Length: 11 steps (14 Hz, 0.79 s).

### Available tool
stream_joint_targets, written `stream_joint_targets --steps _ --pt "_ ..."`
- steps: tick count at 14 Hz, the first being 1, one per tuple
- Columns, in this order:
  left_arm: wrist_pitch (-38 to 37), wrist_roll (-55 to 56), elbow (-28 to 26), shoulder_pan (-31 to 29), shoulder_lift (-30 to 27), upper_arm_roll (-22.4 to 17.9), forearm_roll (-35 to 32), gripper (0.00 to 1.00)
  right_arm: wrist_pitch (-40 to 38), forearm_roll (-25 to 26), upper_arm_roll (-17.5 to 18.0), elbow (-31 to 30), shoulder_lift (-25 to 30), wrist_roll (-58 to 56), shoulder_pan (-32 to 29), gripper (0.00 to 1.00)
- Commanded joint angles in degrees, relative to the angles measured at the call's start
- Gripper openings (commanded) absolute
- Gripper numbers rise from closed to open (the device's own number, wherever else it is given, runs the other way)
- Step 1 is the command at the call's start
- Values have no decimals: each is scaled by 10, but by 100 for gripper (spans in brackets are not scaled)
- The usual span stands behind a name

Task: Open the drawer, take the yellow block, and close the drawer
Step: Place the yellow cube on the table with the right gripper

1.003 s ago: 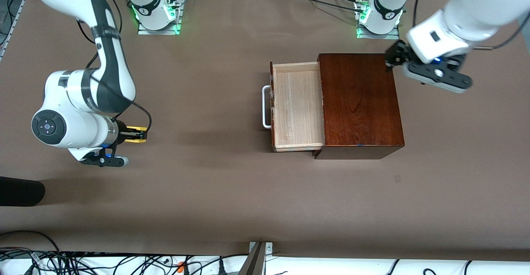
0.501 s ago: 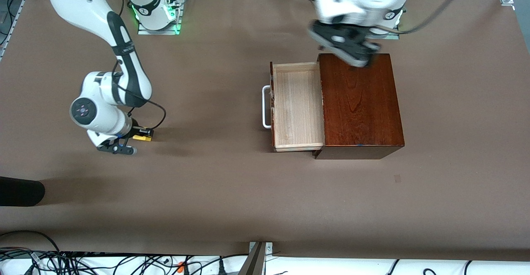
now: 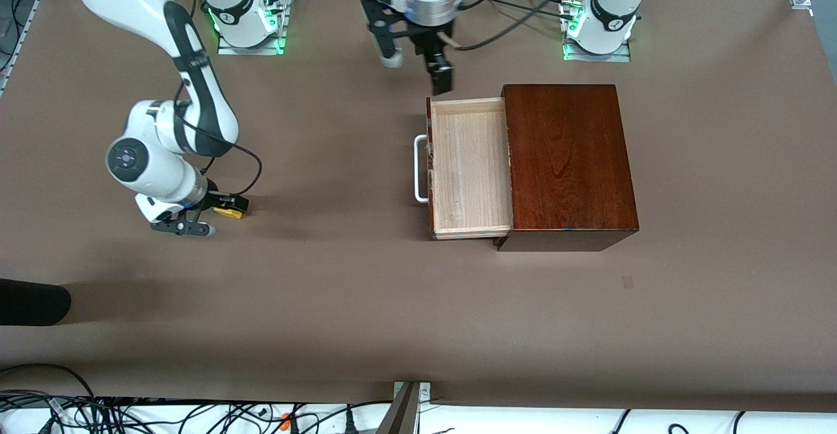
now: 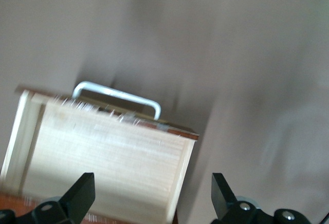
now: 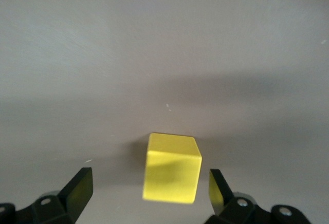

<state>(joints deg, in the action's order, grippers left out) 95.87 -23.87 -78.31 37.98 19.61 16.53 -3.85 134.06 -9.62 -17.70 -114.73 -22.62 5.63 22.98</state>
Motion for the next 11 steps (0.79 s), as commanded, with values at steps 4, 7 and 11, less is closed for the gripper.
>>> stream_joint_targets --steps 4,7,11 --pt "61 -178 28 32 87 -7 -45 100 -177 0 -27 103 70 -28 0 100" --pt "94 -168 27 44 134 -11 -51 100 -334 1 -56 240 66 -63 -7 100" --pt "125 -163 27 44 183 -13 -99 100 -438 3 -82 341 67 -70 -7 100"
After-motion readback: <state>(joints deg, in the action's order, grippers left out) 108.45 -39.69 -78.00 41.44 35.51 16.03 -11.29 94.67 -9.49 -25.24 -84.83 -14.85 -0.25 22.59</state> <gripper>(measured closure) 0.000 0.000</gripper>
